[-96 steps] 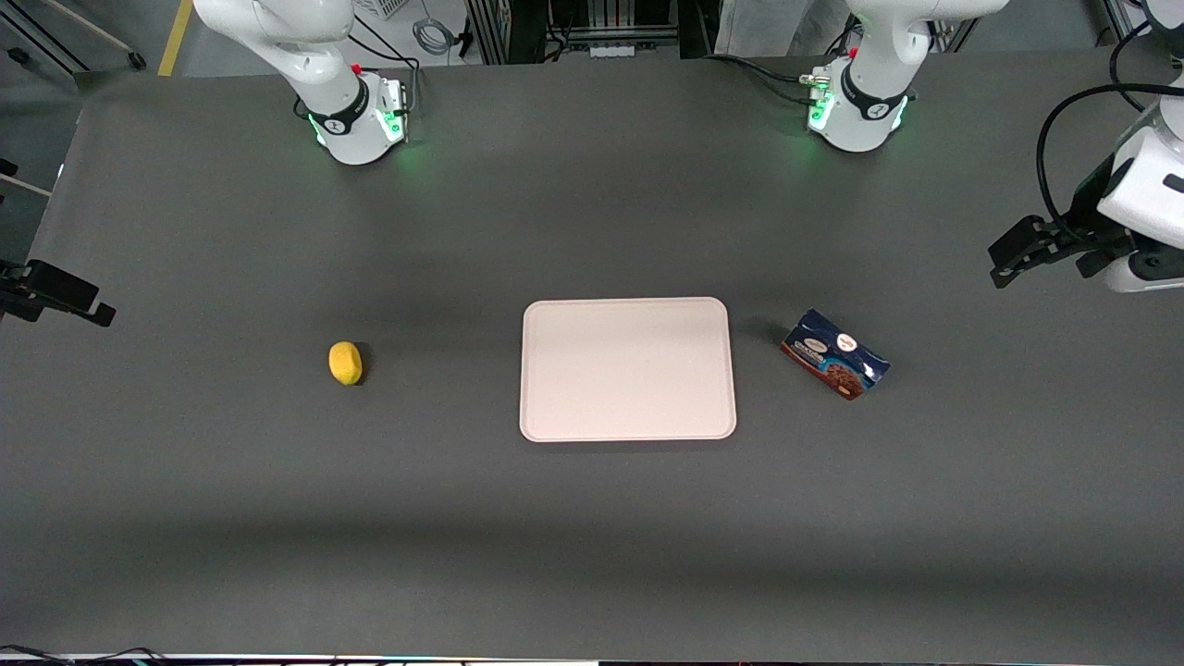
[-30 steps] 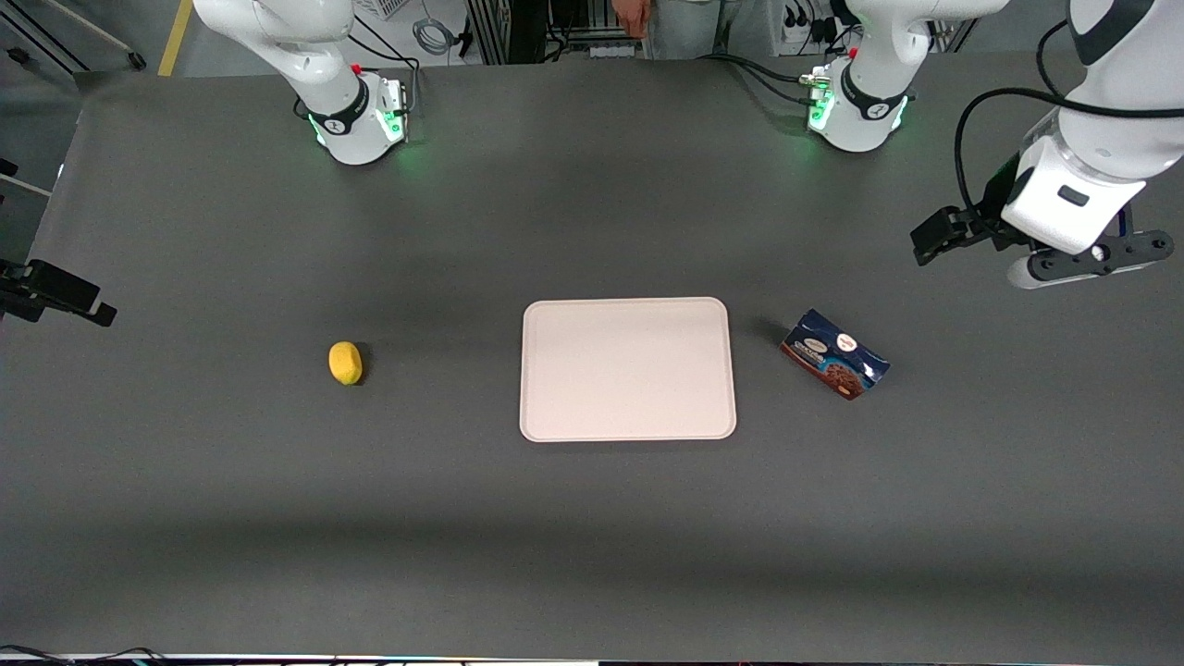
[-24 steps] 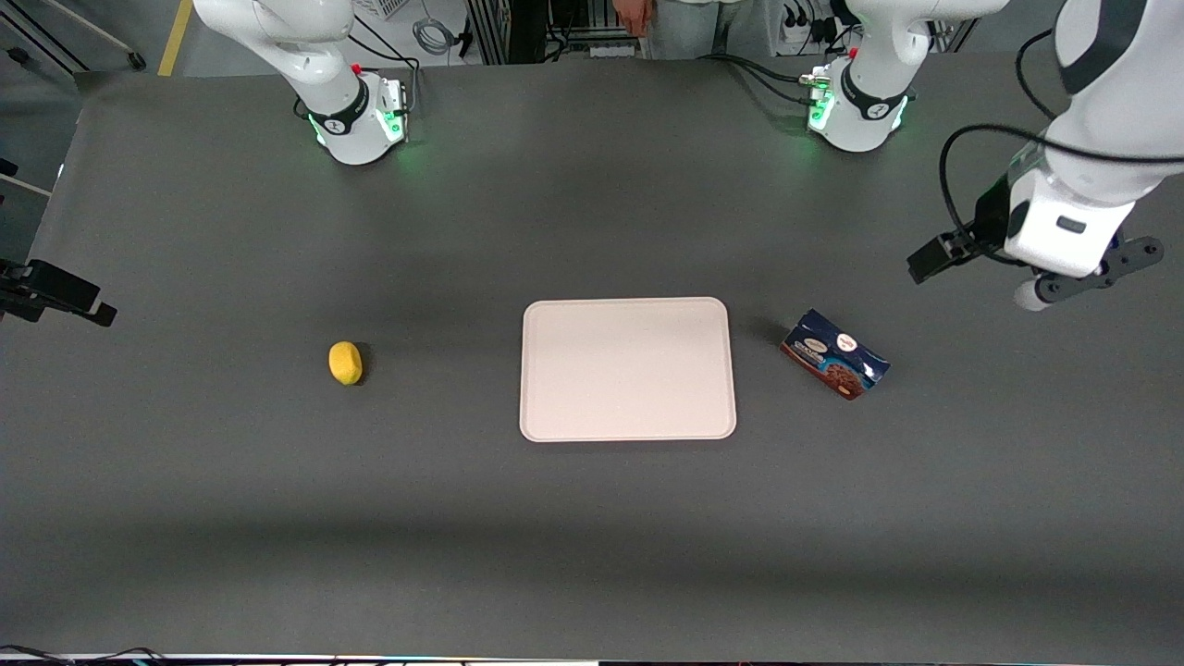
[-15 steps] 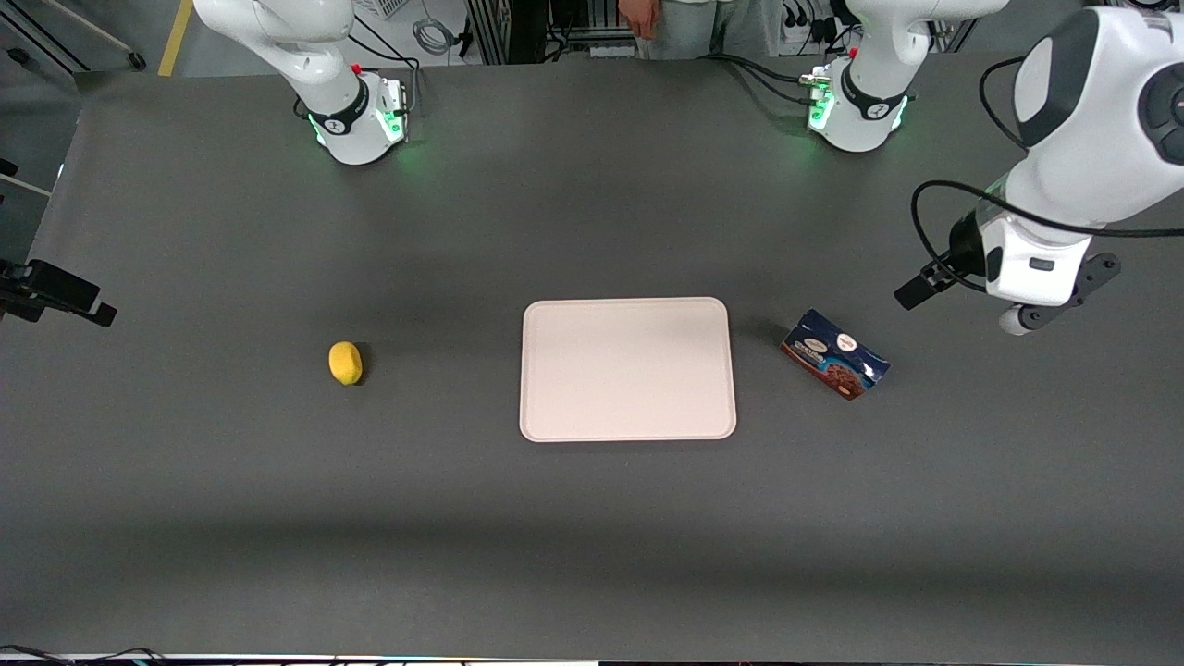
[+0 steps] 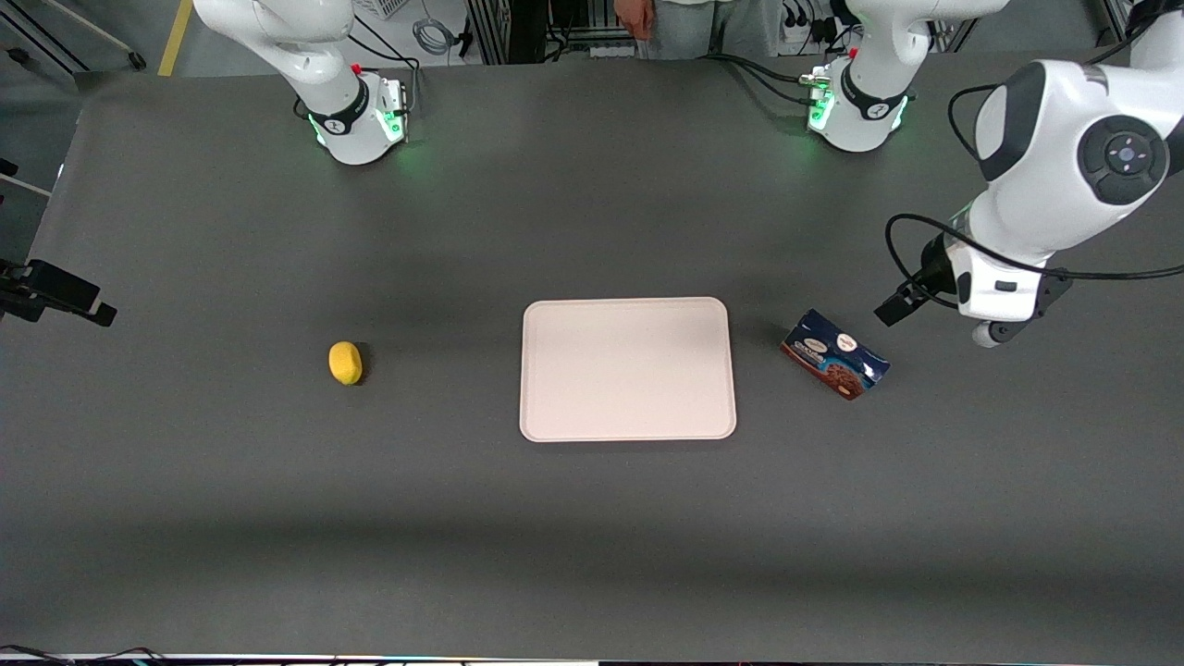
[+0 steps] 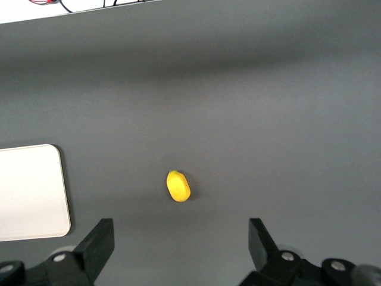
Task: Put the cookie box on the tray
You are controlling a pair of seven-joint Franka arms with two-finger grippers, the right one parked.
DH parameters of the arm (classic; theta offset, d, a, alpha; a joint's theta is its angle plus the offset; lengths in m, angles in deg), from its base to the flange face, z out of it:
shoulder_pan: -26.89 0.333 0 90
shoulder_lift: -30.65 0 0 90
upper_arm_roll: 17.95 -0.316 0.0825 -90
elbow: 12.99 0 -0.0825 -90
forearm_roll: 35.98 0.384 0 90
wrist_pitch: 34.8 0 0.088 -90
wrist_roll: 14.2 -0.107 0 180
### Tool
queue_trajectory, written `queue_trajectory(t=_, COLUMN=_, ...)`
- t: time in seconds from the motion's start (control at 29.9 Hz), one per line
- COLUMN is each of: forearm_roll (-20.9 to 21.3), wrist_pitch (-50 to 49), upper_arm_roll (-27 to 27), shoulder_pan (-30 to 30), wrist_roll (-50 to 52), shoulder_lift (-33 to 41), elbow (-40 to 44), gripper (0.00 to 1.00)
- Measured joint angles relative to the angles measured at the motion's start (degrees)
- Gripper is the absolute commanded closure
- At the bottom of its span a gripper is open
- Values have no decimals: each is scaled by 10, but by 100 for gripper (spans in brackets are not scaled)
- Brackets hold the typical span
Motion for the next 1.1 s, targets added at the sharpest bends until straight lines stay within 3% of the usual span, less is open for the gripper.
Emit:
queue_trajectory(t=0.47, forearm_roll=24, wrist_pitch=-187, upper_arm_roll=1, shoulder_pan=0, wrist_roll=-32, shoulder_lift=38, elbow=142, gripper=79)
queue_trajectory(t=0.8, forearm_roll=21, wrist_pitch=-404, upper_arm_roll=0, shoulder_pan=1, wrist_roll=-82, shoulder_lift=80, elbow=293, gripper=80)
queue_trajectory(t=1.1, forearm_roll=11, wrist_pitch=-506, upper_arm_roll=4, shoulder_pan=1, wrist_roll=-251, shoulder_lift=85, elbow=379, gripper=81)
